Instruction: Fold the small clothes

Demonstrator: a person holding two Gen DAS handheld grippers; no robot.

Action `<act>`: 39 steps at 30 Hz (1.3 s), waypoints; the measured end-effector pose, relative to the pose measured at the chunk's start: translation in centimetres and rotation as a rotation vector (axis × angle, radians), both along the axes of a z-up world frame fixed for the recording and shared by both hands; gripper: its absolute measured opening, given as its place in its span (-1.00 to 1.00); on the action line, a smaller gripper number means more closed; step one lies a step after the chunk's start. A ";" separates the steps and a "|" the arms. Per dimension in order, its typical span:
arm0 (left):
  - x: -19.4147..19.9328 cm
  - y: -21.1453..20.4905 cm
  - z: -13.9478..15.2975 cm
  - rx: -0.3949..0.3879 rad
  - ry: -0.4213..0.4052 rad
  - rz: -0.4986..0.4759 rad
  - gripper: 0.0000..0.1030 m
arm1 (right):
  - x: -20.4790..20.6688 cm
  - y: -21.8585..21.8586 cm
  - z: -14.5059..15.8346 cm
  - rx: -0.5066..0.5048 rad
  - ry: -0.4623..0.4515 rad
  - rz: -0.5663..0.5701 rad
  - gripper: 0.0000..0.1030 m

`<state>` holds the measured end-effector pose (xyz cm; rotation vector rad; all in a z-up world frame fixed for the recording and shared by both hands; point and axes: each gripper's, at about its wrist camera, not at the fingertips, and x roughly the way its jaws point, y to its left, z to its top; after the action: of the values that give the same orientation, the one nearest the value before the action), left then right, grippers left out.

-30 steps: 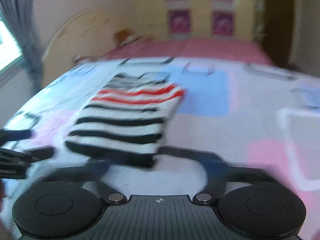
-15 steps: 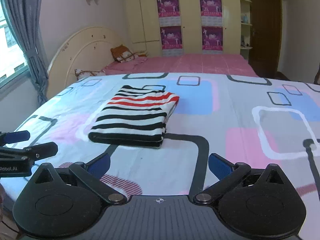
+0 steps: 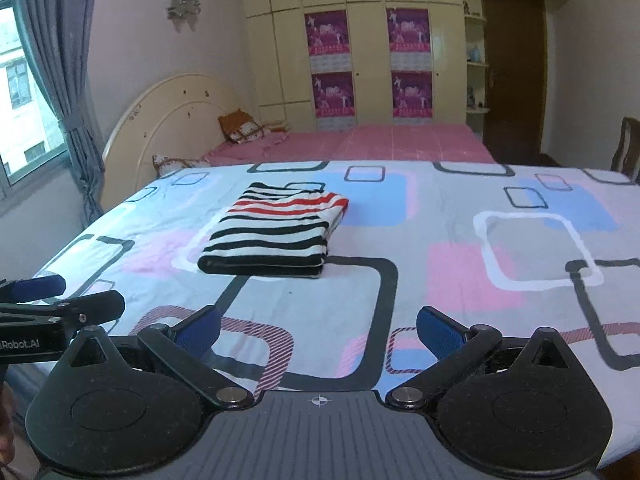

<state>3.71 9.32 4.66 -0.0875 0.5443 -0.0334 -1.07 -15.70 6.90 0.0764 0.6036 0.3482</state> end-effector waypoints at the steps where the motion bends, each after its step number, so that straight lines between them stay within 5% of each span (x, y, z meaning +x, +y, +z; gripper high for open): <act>1: -0.2 -0.1 0.1 0.005 -0.005 0.001 1.00 | -0.2 -0.1 0.1 -0.001 -0.001 0.001 1.00; 39: -1.4 0.1 1.5 0.027 -0.052 0.002 1.00 | -0.5 -0.3 1.5 -0.014 -0.048 0.026 1.00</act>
<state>2.27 9.37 6.18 -0.0602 0.4922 -0.0266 -1.60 -16.02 8.41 0.0464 0.5594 0.3696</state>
